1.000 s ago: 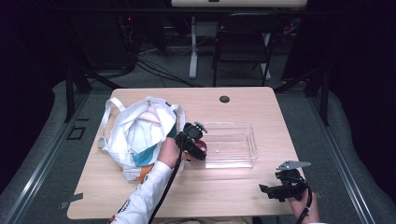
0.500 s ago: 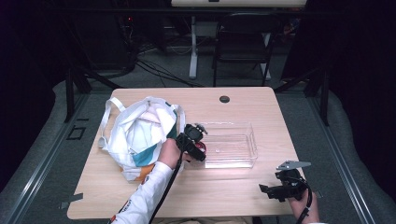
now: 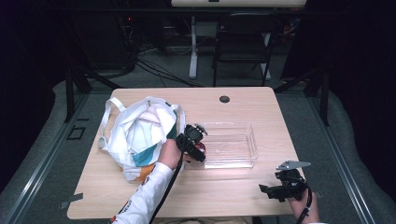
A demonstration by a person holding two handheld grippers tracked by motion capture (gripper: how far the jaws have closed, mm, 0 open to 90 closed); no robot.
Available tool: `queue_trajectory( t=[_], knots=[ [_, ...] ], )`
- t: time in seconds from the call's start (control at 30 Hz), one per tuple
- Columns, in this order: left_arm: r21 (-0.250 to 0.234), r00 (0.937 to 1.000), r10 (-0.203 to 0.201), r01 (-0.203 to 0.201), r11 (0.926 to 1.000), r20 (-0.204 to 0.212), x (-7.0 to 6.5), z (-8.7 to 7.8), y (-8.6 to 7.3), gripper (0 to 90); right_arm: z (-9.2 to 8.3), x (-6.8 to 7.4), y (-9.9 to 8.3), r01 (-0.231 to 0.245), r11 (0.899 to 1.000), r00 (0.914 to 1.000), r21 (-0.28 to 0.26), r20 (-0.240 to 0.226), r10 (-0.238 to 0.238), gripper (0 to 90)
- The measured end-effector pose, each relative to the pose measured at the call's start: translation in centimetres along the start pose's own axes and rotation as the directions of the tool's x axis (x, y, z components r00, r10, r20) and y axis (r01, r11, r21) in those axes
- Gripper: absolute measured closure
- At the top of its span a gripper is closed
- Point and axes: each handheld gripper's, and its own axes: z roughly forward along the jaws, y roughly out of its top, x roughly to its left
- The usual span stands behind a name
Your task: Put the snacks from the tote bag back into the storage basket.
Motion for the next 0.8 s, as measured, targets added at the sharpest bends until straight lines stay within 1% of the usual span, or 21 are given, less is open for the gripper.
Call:
queue_trajectory(
  t=[0.03, 0.07, 0.13, 0.17, 0.2, 0.23, 0.37, 0.5, 0.6, 0.63, 0.8],
  knots=[
    [-0.01, 1.0, 0.001, -0.001, 0.9999, -0.003, 0.0, -0.2, 0.0, 25.1, 0.0, 0.0, 0.0, -0.001, 1.0, 1.0, 0.003, -0.001, 0.001, 14.8],
    [-0.018, 0.9999, -0.01, 0.01, 0.9998, 0.003, 0.0, -0.3, 0.1, 24.3, 0.0, 0.0, 0.0, -0.002, 1.0, 1.0, 0.001, -0.003, 0.002, 14.8],
    [-0.033, 1.0, -0.009, 0.009, 0.9994, -0.002, 0.1, -0.7, 0.2, 22.0, 0.0, 0.0, 0.0, 0.0, 1.0, 1.0, -0.001, -0.003, 0.0, 14.8],
    [-0.042, 0.9999, -0.015, 0.015, 0.999, 0.0, 0.1, -0.9, 0.2, 21.2, 0.0, 0.0, 0.0, 0.0, 1.0, 1.0, -0.001, -0.002, 0.0, 14.8],
    [-0.048, 0.9999, -0.012, 0.013, 0.9988, 0.002, 0.2, -1.2, 0.3, 20.2, 0.0, 0.0, 0.0, 0.0, 1.0, 1.0, -0.001, -0.003, 0.0, 14.8],
    [-0.065, 0.9998, -0.02, 0.02, 0.9977, 0.004, 0.2, -1.5, 0.4, 19.2, 0.0, 0.0, 0.0, 0.0, 1.0, 1.0, -0.001, -0.004, 0.0, 14.8],
    [-0.095, 0.9998, -0.011, 0.012, 0.9954, 0.017, 0.2, -2.7, 0.4, 15.0, 0.0, 0.0, 0.0, -0.003, 1.0, 1.0, 0.001, -0.003, 0.003, 14.8],
    [-0.127, 1.0, -0.002, 0.003, 0.9919, 0.008, 0.4, -4.2, 0.3, 13.8, 0.1, -0.1, 0.0, -0.008, 1.0, 0.9999, 0.005, 0.007, 0.008, 14.8],
    [-0.141, 1.0, 0.005, -0.005, 0.99, 0.003, 0.6, -5.3, 0.0, 11.8, 0.0, 0.0, 0.0, -0.009, 1.0, 0.9999, 0.005, 0.005, 0.009, 14.8],
    [-0.151, 1.0, 0.002, -0.002, 0.9885, -0.001, 0.8, -5.6, -0.2, 11.2, 0.0, 0.0, 0.0, -0.007, 1.0, 0.9999, 0.005, 0.009, 0.007, 14.8],
    [-0.177, 0.9998, -0.017, 0.014, 0.9841, -0.014, 1.6, -7.5, -1.4, 7.8, 0.0, 0.0, 0.0, 0.003, 1.0, 1.0, 0.008, 0.0, -0.003, 14.8]
  ],
)
